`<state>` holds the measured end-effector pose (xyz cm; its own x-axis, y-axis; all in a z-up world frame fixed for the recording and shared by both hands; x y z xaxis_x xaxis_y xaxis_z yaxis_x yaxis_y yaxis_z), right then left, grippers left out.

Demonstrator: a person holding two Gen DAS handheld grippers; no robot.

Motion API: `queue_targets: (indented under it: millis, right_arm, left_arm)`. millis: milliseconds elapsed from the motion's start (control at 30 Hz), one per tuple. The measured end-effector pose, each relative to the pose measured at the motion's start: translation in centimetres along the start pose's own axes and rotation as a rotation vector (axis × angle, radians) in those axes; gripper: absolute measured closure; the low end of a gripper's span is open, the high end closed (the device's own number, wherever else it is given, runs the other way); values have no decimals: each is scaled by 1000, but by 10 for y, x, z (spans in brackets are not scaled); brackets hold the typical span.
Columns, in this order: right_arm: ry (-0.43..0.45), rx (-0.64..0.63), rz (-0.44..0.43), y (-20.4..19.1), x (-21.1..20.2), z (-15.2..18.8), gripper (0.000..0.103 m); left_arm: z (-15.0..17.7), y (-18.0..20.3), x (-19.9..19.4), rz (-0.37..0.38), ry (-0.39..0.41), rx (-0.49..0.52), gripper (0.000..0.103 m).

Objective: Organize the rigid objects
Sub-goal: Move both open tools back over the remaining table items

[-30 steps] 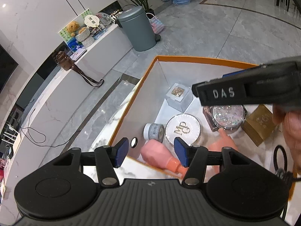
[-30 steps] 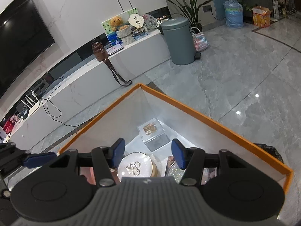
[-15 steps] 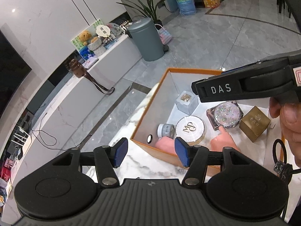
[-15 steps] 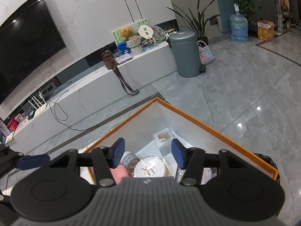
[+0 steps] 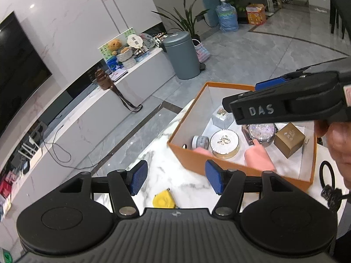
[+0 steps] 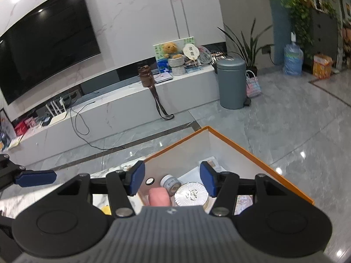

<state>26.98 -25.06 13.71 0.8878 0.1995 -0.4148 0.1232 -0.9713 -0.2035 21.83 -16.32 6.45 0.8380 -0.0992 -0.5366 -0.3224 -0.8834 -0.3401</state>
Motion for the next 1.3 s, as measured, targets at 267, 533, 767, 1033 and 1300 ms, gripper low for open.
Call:
queue_targets:
  millis: [267,533,767,1033,1300]
  right_arm:
    - [-25,2,-76,-18,-15,14,46]
    - [-57,-68,-130,-45,-24,38,44]
    - [-73,-153,-167,-66,-28,55,40]
    - [-126,-230,-192,-86,-21,97,39]
    - [-181,-279,-197,-94,-4,126,39]
  left_arm:
    - [51,-15,-23,-31,-12,-98,29]
    - [119,-5,-30,-27,-69,-173,28]
    - [158,11,-37,-2,-71,-248,25]
    - [186,33,-26,21,-12,-345,23]
    - [209,44,-7,51,-16,-419,23]
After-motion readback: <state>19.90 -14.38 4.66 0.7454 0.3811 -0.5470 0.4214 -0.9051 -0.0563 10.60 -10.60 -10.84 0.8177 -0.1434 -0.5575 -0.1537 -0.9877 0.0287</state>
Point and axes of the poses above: each gripper's, at about its wrist camera, not at the fingertips, and x roughly the way its jaws point, y to its right, z to its underside, the point moved 8 cm from there along x, roughly the way its jaws point, and after that the axes turned 13 degrees about y, right-handed, at the moved point
